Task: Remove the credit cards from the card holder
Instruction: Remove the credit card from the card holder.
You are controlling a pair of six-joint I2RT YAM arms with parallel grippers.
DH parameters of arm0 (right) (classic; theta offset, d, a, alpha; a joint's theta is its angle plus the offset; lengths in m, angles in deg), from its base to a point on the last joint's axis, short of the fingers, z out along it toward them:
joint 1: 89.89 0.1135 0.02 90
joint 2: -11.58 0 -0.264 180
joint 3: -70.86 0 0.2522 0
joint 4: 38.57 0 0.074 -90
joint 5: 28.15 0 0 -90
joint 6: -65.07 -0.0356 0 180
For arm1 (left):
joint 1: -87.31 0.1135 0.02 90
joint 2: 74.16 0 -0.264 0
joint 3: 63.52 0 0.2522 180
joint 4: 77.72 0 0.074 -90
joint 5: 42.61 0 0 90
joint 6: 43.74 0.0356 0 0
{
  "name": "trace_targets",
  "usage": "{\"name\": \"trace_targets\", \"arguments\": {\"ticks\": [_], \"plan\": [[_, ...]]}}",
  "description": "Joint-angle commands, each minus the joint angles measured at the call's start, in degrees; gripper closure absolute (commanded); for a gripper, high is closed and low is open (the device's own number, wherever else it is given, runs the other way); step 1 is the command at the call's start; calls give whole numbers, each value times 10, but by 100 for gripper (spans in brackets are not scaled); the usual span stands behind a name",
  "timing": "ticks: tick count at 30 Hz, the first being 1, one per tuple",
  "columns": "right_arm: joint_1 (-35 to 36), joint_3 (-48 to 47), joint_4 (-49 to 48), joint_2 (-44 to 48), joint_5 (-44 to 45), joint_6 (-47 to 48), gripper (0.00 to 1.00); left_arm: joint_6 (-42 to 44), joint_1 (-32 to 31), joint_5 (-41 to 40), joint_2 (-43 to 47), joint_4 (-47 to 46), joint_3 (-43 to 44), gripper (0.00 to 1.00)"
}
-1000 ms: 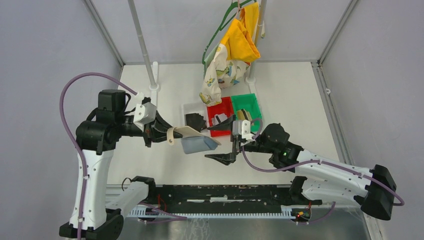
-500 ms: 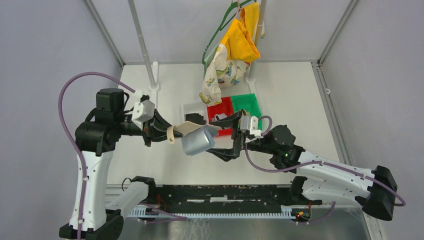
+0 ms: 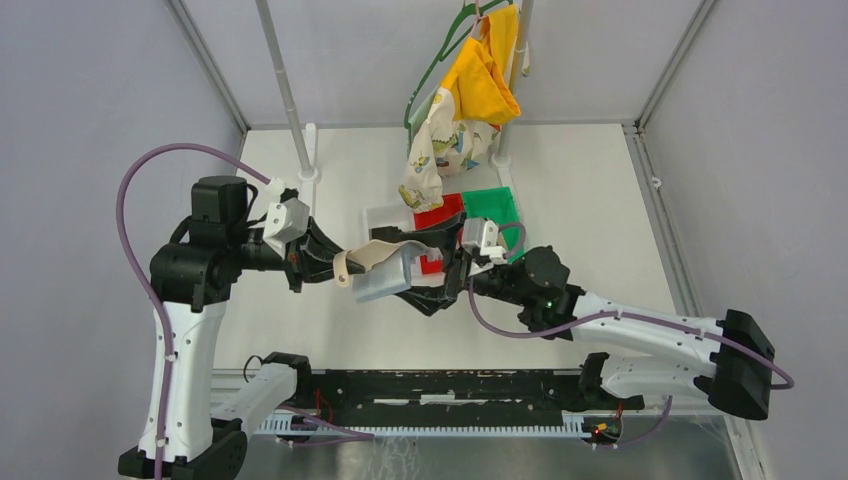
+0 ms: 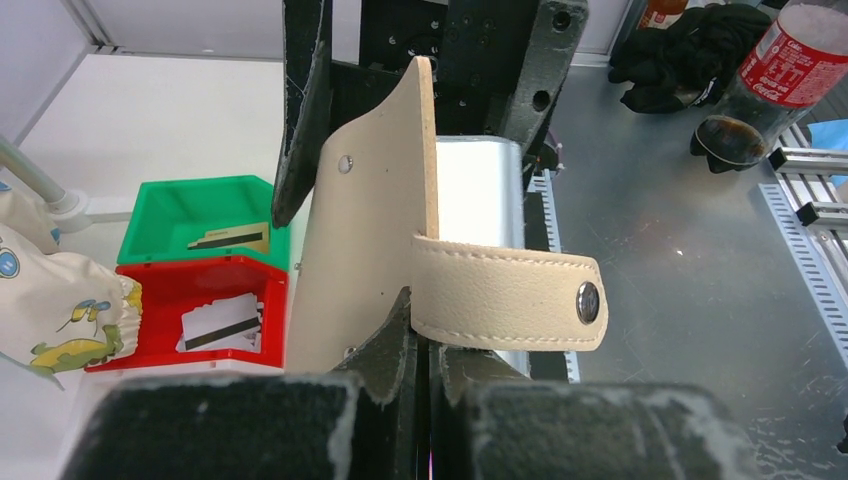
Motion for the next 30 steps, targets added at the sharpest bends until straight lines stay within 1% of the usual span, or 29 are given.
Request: {"name": "trace_targets", "arguments": {"ticks": [1,3,8,10,12,14,16,17,19,21,22,24,26,27,29,30], "plan": [[5,-88,-2,-34,-19,16,5,-36,-1,45,9,-16,4,98],[5,-106,13,-41,-46,29,2,-40,-1,47,12,-17,3,98],[5,-153,91,-45,-75,93,2,-49,0,56,16,-17,-3,98],[5,-168,118,-45,-96,105,5,-50,0,56,15,-17,-4,98],[5,-183,142,-47,-113,107,11,-51,0,58,14,-17,-2,98],[5,-191,154,-50,-131,104,19,-50,-1,62,14,-17,-2,98],[5,-197,168,-55,-142,100,30,-53,0,65,12,-16,1,98],[5,-200,176,-58,-148,99,37,-54,0,65,11,-16,2,98],[5,-200,183,-59,-147,91,48,-56,0,67,12,-16,5,98],[3,-199,186,-59,-141,83,50,-56,0,67,14,-16,7,98],[3,-197,183,-60,-141,80,54,-56,0,67,16,-16,7,98],[2,-196,177,-60,-143,74,63,-57,0,64,16,-16,6,98],[1,-196,172,-60,-150,66,75,-58,0,58,16,-17,6,98],[0,-195,169,-57,-150,62,81,-58,-1,55,17,-19,6,97],[-2,-192,165,-52,-150,57,88,-60,0,44,19,-29,4,89],[-3,-191,167,-49,-150,57,92,-64,0,39,22,-39,2,84]]}}
